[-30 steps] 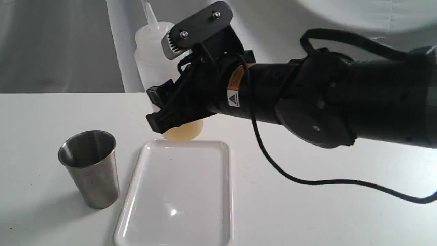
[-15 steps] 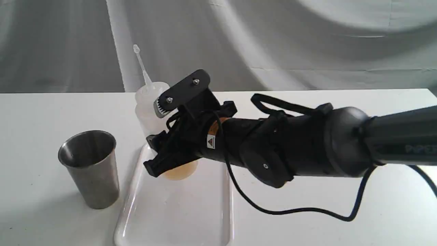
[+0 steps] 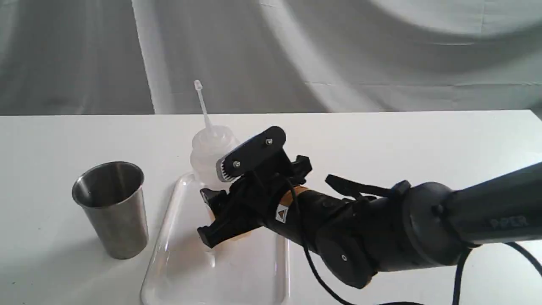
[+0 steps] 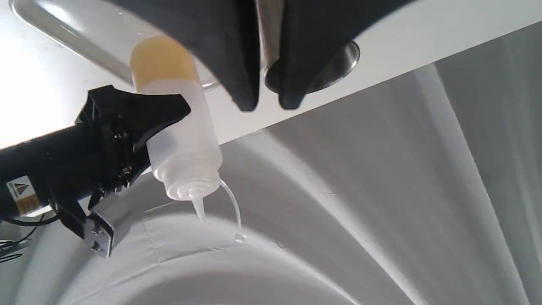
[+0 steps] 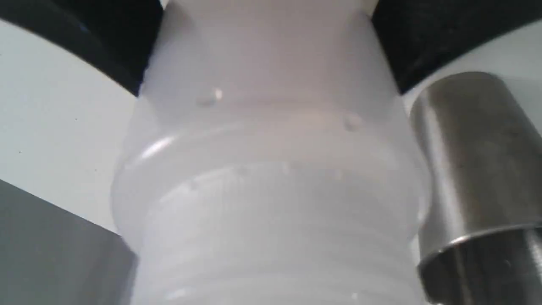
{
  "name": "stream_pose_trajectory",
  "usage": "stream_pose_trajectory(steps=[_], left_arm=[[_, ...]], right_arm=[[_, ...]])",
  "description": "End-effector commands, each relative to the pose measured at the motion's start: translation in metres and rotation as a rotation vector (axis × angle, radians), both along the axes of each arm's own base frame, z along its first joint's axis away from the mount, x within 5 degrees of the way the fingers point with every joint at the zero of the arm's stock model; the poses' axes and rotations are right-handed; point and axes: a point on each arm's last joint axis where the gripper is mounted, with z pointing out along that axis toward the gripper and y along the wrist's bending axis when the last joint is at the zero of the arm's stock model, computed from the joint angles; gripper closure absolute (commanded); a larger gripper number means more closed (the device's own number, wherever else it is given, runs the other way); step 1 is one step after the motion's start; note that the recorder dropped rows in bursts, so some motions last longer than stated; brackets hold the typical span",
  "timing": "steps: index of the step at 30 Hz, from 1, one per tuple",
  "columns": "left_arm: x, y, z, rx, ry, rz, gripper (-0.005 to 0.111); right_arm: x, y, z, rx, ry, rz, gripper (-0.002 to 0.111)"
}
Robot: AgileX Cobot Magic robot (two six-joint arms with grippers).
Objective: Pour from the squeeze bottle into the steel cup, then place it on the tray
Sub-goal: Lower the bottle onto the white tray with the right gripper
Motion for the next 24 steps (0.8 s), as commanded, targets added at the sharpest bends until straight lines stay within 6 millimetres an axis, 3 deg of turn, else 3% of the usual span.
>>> stream_pose_trajectory(steps=[1,24], left_arm=[[0.000,0.000,-0.001,-0.005,0.003,0.000,0.098],[0.000,0.000,-0.001,-0.005,0.003,0.000,0.098]], right_arm=[[0.001,-0.002,0.010,0.037,-0.077,-0.007,0.064],[0.004,-0.003,-0.009,0.060,-0.058,-0.044,0.064]])
